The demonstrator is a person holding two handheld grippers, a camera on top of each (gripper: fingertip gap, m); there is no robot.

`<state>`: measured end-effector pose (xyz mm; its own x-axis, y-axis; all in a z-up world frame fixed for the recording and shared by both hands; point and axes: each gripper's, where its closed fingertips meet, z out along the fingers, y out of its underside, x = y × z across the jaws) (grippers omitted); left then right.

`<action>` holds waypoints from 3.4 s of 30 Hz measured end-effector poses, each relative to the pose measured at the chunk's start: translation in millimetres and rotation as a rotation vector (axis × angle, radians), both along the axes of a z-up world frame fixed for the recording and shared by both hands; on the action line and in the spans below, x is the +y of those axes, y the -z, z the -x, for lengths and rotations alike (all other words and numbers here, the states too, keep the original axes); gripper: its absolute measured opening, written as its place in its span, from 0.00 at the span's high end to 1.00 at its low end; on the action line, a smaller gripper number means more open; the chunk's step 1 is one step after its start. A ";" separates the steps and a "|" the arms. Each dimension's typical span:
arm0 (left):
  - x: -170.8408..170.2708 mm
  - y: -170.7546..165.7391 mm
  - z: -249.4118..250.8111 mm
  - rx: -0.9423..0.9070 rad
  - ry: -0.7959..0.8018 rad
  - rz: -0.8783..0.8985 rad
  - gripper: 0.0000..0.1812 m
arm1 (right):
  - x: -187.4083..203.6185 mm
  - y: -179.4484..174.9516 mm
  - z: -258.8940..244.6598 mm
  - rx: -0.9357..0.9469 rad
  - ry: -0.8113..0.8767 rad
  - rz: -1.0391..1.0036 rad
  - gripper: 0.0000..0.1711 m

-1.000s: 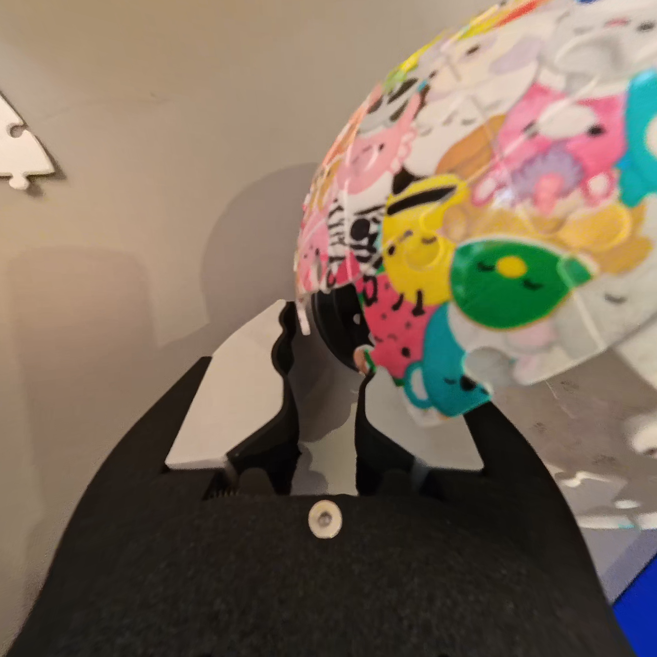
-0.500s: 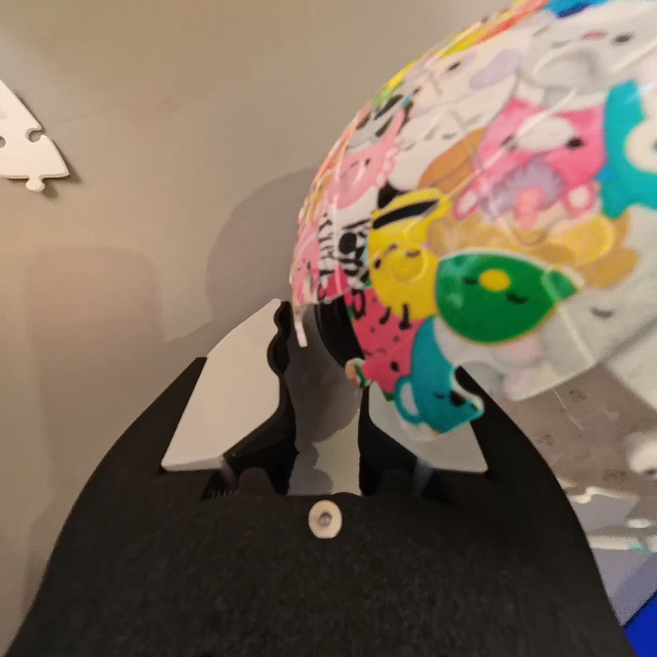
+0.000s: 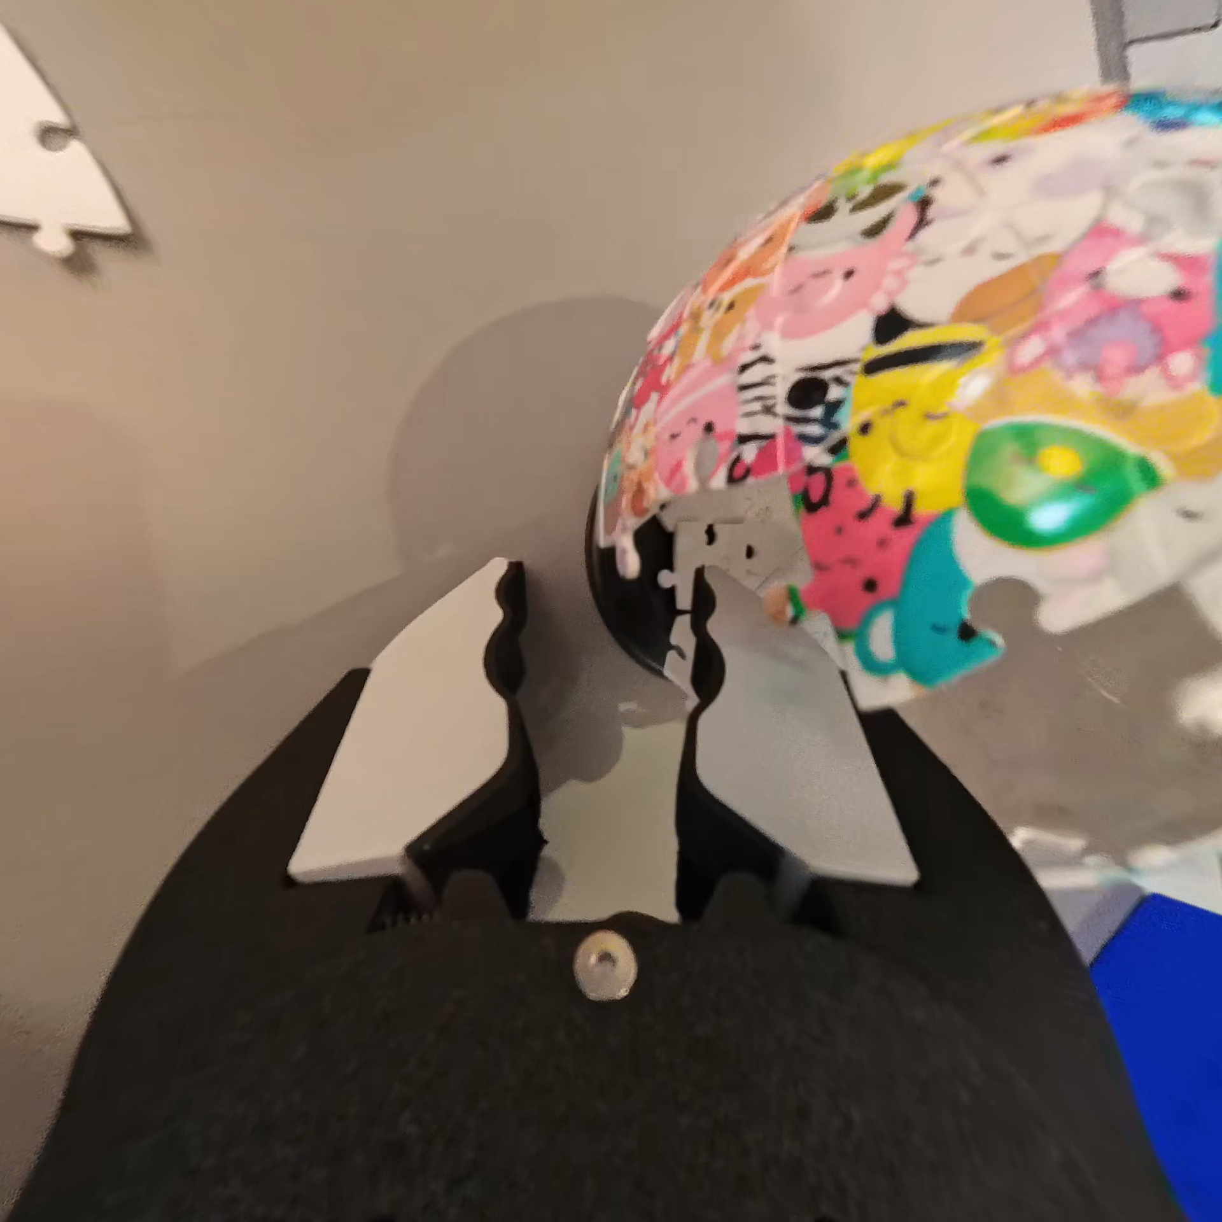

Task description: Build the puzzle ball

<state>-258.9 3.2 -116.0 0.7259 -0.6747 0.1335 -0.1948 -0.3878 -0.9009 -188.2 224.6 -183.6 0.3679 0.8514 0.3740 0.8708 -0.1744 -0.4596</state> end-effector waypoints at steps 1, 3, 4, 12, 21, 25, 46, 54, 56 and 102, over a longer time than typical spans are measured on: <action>0.1 -0.1 0.2 0.000 0.000 -0.001 0.66 | -4.2 -4.2 -0.1 0.012 -0.013 -0.013 0.71; 0.7 -0.2 1.1 0.002 -0.003 -0.004 0.66 | -18.5 -14.7 -1.3 0.073 -0.053 -0.023 0.67; 1.2 -0.3 2.0 0.005 -0.005 -0.009 0.66 | -23.2 -23.1 -2.5 0.129 -0.061 -0.047 0.67; 5.8 -3.1 1.9 -0.025 -0.005 -0.010 0.66 | -33.5 -57.8 -10.6 0.498 -0.066 -0.241 0.56; 11.8 -2.8 3.5 -0.010 -0.007 -0.017 0.66 | -16.6 -37.5 -9.8 0.005 -0.170 -0.382 0.68; 15.5 -2.8 1.7 0.004 0.002 -0.025 0.66 | 1.1 -27.4 -17.5 -0.137 -0.225 -0.434 0.69; 21.8 -4.6 -12.5 0.007 0.053 -0.027 0.66 | 15.4 2.6 -5.7 -0.293 -0.304 -0.315 0.87; 19.9 -4.2 -4.5 -0.002 0.026 -0.017 0.66 | 17.4 2.2 -13.3 -0.265 -0.206 -0.231 0.84; 20.0 -4.5 -2.9 -0.007 0.022 -0.014 0.66 | 16.1 3.6 -13.1 -0.262 -0.210 -0.213 0.86; 119.6 29.2 -33.0 0.742 0.237 -0.205 0.71 | -25.1 -20.8 -35.8 0.155 -0.289 -0.307 0.75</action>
